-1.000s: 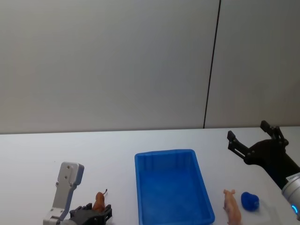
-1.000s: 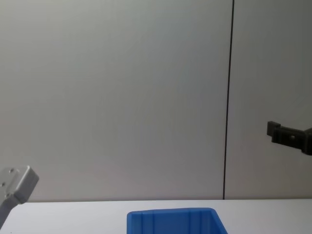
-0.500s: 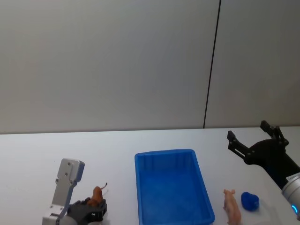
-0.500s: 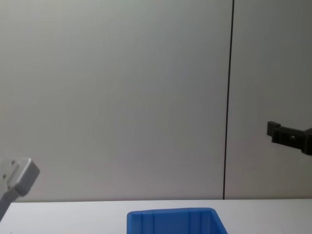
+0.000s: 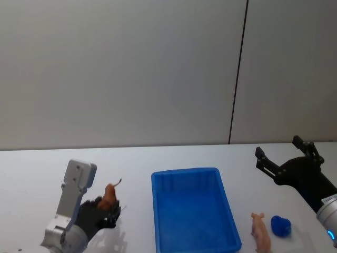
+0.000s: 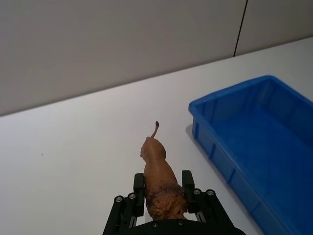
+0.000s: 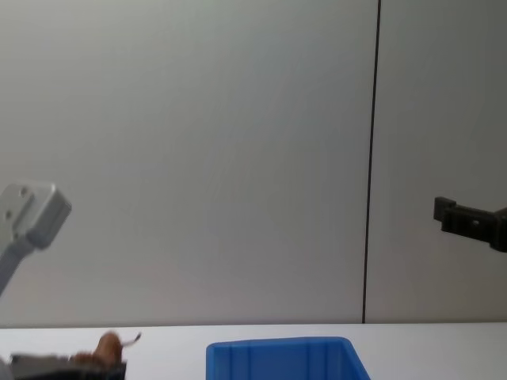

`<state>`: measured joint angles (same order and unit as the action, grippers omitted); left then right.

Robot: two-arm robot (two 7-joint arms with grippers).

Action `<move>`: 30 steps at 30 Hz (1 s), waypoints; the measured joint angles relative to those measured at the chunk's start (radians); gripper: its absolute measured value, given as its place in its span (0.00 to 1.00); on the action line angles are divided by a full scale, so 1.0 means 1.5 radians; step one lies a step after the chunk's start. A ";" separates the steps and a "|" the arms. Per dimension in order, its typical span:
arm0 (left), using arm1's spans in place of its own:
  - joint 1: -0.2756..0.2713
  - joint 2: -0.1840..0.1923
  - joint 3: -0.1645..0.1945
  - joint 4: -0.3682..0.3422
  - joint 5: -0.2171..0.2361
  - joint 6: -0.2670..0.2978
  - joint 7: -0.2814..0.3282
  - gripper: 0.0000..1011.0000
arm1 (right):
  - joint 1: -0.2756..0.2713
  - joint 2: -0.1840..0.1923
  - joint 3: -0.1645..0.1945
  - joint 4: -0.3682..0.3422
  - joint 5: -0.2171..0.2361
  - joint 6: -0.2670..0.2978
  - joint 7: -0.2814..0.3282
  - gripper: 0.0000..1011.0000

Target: Pick up the two dolls from the table and place them into the box.

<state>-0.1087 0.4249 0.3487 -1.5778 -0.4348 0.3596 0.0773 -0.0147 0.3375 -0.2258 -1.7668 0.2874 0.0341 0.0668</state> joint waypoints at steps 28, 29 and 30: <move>-0.091 -0.028 0.003 0.027 0.067 -0.076 -0.253 0.46 | 0.000 0.000 0.000 0.000 0.000 0.000 0.000 0.99; -0.099 -0.032 0.004 0.036 0.070 -0.079 -0.268 0.46 | 0.000 0.000 0.000 0.000 0.000 0.000 0.000 0.99; -0.104 -0.035 0.005 0.042 0.072 -0.081 -0.279 0.46 | 0.000 0.000 0.000 0.000 0.000 0.000 0.000 0.99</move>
<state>-0.2648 0.3730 0.3558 -1.5153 -0.3268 0.2385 -0.3415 -0.0146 0.3375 -0.2259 -1.7668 0.2874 0.0340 0.0668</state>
